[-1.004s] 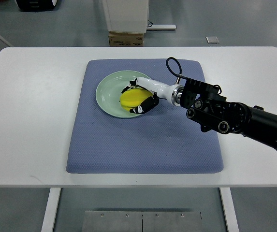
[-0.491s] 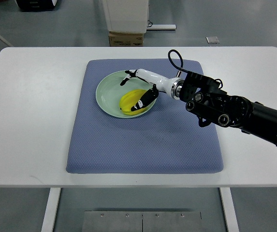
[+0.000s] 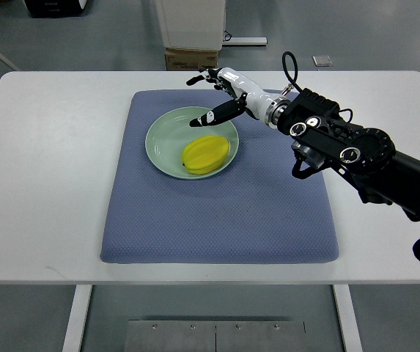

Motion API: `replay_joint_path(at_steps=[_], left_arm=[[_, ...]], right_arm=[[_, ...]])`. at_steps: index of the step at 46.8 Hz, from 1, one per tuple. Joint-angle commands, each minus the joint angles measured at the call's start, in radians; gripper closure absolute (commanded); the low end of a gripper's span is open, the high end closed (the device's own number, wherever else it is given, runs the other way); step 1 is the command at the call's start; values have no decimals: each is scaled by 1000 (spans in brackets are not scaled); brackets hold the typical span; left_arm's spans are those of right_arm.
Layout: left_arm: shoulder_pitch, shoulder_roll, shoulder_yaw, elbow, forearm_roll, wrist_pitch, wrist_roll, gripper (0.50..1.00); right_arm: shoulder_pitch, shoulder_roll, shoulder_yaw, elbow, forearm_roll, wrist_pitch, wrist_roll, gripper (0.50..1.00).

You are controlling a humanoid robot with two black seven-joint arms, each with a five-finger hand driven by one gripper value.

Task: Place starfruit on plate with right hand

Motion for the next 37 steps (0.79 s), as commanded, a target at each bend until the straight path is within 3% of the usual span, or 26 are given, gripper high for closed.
replay_joint_path(at_steps=[1,23,37], left_arm=[[0,0,0,0,0,0,0,500],[0,0,0,0,1,0,0,500],[0,0,0,0,1,0,0,500]], right_arm=[[-22,-9,51,-33,28,-6,-5,502],[-129,-22,249,-102,171,-106,-3,502],[-161,-26,372,-168,241,-108,-5,500]])
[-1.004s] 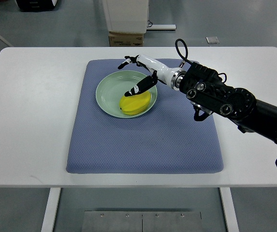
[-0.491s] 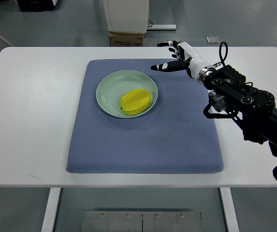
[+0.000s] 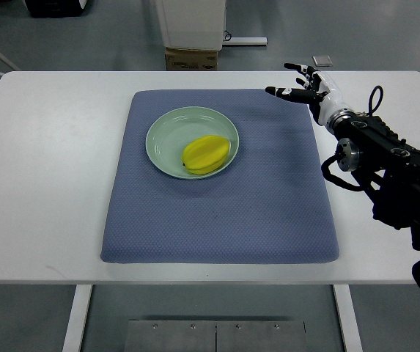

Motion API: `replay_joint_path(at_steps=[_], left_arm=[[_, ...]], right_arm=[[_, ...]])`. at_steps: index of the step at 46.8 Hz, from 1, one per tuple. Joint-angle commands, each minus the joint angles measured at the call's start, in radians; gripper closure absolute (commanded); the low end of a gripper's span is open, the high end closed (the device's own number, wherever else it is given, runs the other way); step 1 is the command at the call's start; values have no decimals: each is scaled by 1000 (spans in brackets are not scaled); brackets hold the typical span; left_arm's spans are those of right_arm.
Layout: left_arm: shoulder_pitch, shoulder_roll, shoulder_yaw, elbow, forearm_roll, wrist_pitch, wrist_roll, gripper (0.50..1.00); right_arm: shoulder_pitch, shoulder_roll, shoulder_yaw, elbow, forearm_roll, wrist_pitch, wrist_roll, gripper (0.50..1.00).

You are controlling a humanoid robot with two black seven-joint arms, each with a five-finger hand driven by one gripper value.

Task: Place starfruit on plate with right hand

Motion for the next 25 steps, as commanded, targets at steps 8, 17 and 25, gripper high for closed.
replay_joint_path(at_steps=[8,17,25], left_arm=[[0,0,0,0,0,0,0,500],[0,0,0,0,0,0,0,500],[0,0,0,0,0,0,0,500]], right_arm=[[-25,-15,46,-10,22,-1,15,500],[-35,-20,84,-10,22,-1,12,500],[-43,-26,87,-10,22,-1,12,500]])
